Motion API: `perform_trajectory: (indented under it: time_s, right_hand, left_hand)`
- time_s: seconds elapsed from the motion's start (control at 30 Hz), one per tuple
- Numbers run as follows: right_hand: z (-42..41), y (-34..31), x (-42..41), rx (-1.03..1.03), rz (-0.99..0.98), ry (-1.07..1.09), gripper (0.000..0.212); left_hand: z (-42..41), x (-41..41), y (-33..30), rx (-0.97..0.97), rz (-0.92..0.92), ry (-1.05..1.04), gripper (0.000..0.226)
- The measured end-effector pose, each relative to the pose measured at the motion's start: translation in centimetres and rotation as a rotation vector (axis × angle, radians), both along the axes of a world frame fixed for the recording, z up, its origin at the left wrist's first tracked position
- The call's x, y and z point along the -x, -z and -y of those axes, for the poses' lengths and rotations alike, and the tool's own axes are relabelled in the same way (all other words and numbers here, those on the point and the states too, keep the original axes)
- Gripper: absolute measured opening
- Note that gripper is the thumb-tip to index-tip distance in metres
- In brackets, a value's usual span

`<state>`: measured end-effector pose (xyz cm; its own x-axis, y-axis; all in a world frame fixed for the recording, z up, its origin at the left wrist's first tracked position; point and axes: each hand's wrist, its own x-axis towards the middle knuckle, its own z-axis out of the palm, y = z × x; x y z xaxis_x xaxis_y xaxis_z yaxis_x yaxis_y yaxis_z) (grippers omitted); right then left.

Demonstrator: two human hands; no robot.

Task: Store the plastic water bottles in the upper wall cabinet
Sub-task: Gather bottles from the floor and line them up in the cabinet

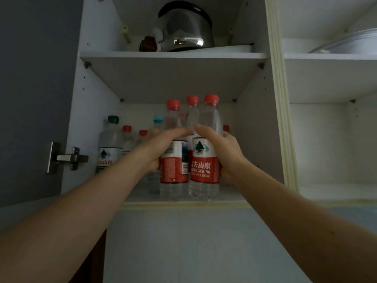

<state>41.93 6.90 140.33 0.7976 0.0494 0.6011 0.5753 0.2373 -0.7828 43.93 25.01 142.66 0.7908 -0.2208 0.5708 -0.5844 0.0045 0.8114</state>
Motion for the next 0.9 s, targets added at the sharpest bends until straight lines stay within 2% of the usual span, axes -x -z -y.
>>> perform_trajectory:
  time_s: [0.23, 0.37, 0.5, 0.77, 0.9]
  right_hand:
    - [0.7, 0.1, -1.2, -0.029, -0.025, 0.000, 0.070]
    - [1.3, 0.0, -1.5, -0.021, -0.037, -0.010, 0.064]
    - [2.5, -0.2, -2.3, 0.009, -0.050, -0.003, 0.058]
    - [4.8, -0.8, -3.9, 0.103, -0.104, 0.052, 0.067]
    - [5.4, -1.1, -4.2, 0.143, -0.114, 0.052, 0.063]
  left_hand:
    - [1.0, -0.6, 0.5, 0.070, 0.041, -0.067, 0.042]
    - [2.0, -1.0, 0.5, 0.093, 0.018, -0.102, 0.043]
    - [3.4, -2.2, 0.7, 0.069, 0.016, -0.156, 0.045]
    - [5.8, -3.7, 1.3, 0.094, 0.054, -0.256, 0.043]
    - [5.9, -3.3, 1.7, 0.095, 0.100, -0.285, 0.045]
